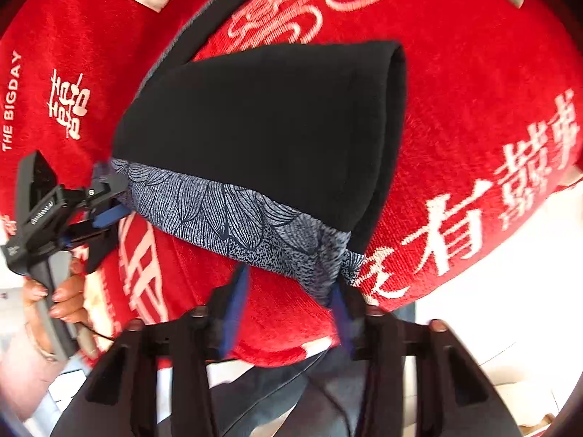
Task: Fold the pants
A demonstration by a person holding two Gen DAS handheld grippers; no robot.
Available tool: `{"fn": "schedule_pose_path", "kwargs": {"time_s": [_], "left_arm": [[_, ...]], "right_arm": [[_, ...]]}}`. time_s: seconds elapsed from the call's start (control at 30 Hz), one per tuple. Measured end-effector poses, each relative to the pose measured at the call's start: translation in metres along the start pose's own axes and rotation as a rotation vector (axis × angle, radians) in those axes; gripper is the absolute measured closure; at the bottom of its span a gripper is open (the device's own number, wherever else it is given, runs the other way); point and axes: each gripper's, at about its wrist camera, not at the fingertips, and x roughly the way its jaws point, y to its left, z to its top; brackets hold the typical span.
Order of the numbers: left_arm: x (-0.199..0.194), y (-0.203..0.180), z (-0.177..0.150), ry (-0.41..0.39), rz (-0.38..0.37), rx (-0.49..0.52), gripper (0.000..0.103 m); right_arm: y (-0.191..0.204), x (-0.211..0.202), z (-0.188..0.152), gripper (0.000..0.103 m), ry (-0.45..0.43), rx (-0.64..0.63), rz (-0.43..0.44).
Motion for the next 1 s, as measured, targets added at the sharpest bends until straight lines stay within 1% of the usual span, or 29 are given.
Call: {"fn": "schedule_pose_path", "kwargs": {"time_s": [0.03, 0.07, 0.1, 0.13, 0.17, 0.2, 0.27, 0.37, 0.5, 0.57, 0.67, 0.73, 0.77, 0.8, 0.83, 0.87, 0.9, 1.0], "left_arm": [[0.003, 0.000, -0.001, -0.003, -0.010, -0.028, 0.020], [0.003, -0.001, -0.001, -0.011, -0.018, -0.047, 0.031], [0.003, -0.002, 0.000, -0.015, -0.035, -0.062, 0.053], [0.004, -0.001, 0.001, -0.005, -0.075, -0.091, 0.068], [0.005, 0.001, 0.002, 0.014, -0.118, -0.142, 0.077], [0.004, 0.000, 0.003, 0.007, -0.126, -0.169, 0.077], [-0.002, -0.006, 0.008, -0.008, -0.126, -0.188, 0.077], [-0.018, -0.017, 0.021, -0.041, -0.123, -0.186, 0.077], [-0.039, -0.030, 0.052, -0.104, -0.120, -0.188, 0.077], [-0.048, -0.034, 0.074, -0.149, -0.121, -0.190, 0.077], [-0.052, -0.040, 0.106, -0.194, -0.104, -0.187, 0.077], [-0.053, -0.044, 0.129, -0.221, -0.090, -0.180, 0.077], [-0.052, -0.047, 0.144, -0.234, -0.066, -0.171, 0.077], [-0.051, -0.050, 0.154, -0.247, -0.032, -0.162, 0.077], [-0.050, -0.051, 0.160, -0.253, -0.009, -0.152, 0.077], [-0.050, -0.052, 0.168, -0.256, 0.032, -0.141, 0.077], [-0.048, -0.053, 0.171, -0.253, 0.052, -0.136, 0.077], [-0.051, -0.047, 0.173, -0.258, 0.149, -0.132, 0.075]], "right_arm": [[-0.005, 0.000, 0.005, 0.100, 0.030, 0.009, 0.029], [-0.010, -0.001, 0.011, 0.100, 0.058, 0.016, 0.056], [-0.010, -0.004, 0.013, 0.100, 0.073, 0.016, 0.086], [-0.007, -0.007, 0.016, 0.100, 0.087, 0.011, 0.126], [-0.003, -0.013, 0.022, 0.100, 0.103, -0.001, 0.169], [0.000, -0.019, 0.028, 0.100, 0.110, -0.013, 0.198], [0.011, -0.033, 0.047, 0.100, 0.123, -0.041, 0.256], [0.031, -0.061, 0.086, 0.100, 0.106, -0.106, 0.321], [0.049, -0.085, 0.148, 0.100, 0.081, -0.173, 0.362], [0.057, -0.090, 0.174, 0.100, 0.064, -0.198, 0.369], [0.067, -0.096, 0.228, 0.100, 0.016, -0.237, 0.328], [0.069, -0.095, 0.261, 0.100, -0.002, -0.232, 0.319], [0.069, -0.094, 0.275, 0.100, -0.013, -0.229, 0.308], [0.070, -0.090, 0.296, 0.100, -0.025, -0.232, 0.288], [0.072, -0.087, 0.309, 0.100, -0.030, -0.239, 0.269], [0.075, -0.080, 0.323, 0.100, -0.034, -0.248, 0.235], [0.076, -0.069, 0.340, 0.100, -0.030, -0.255, 0.194], [0.080, -0.043, 0.367, 0.100, -0.010, -0.275, 0.103]]}}
